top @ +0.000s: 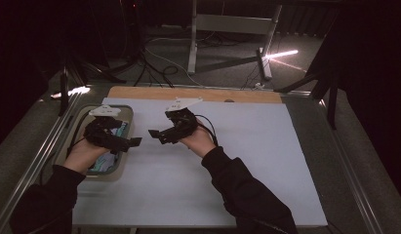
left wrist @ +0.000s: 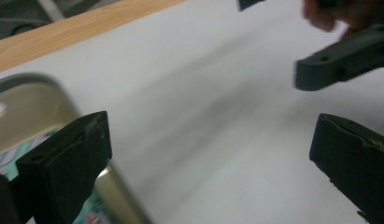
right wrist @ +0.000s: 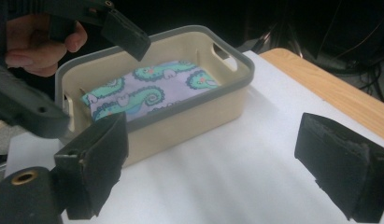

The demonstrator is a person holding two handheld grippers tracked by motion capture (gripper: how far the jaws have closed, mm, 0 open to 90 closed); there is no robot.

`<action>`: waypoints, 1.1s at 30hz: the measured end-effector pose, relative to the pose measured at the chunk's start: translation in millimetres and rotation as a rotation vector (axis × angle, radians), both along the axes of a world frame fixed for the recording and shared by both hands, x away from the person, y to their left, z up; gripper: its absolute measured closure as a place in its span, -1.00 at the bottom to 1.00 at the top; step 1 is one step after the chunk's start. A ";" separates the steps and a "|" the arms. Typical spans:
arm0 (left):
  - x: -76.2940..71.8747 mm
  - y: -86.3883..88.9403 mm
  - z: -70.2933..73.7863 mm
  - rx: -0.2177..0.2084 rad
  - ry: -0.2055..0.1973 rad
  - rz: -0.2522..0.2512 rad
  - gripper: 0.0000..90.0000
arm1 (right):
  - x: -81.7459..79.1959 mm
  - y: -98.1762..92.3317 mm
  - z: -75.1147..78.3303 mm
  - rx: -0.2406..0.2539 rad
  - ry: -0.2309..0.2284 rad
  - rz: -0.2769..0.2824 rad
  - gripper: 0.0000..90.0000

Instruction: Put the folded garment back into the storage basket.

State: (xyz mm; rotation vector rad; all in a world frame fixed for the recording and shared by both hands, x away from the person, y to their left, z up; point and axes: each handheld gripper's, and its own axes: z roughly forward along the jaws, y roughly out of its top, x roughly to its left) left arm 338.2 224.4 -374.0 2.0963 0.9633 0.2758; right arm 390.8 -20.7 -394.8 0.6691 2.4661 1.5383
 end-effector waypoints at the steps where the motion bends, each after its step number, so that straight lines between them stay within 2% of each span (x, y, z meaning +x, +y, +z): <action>1: -1.0 -3.6 -0.4 -0.003 -0.006 -0.006 -1.00 | 0.0 -3.0 -1.0 0.003 0.000 0.004 -0.78; 4: -4.1 -14.9 -2.7 -0.019 -0.016 -0.044 -1.00 | -1.2 -11.2 -3.5 0.010 0.004 0.012 -0.78; 11: -9.0 -44.0 -7.1 -0.008 -0.024 -0.110 -1.00 | -3.8 -29.3 -7.5 0.007 -0.019 0.015 -0.78; 15: -14.0 -57.8 -10.7 -0.017 -0.024 -0.152 -1.00 | -3.9 -42.7 -10.6 0.018 -0.020 0.014 -0.78; 20: -19.5 -71.8 -18.1 -0.015 -0.024 -0.193 -1.00 | -6.2 -59.3 -18.0 0.003 -0.029 0.014 -0.78; 24: -22.9 -81.4 -25.6 0.008 -0.032 -0.204 -1.00 | -11.9 -71.2 -24.9 -0.009 -0.034 0.014 -0.78; 26: -25.3 -86.0 -29.4 0.004 -0.032 -0.218 -1.00 | -14.9 -77.3 -29.3 -0.008 -0.031 0.020 -0.78; 30: -31.1 -94.4 -37.8 0.019 -0.042 -0.247 -1.00 | -23.5 -86.6 -39.4 -0.043 -0.037 0.030 -0.78; 33: -34.8 -98.3 -44.7 0.036 -0.028 -0.269 -1.00 | -29.5 -93.8 -48.0 -0.054 -0.031 0.040 -0.78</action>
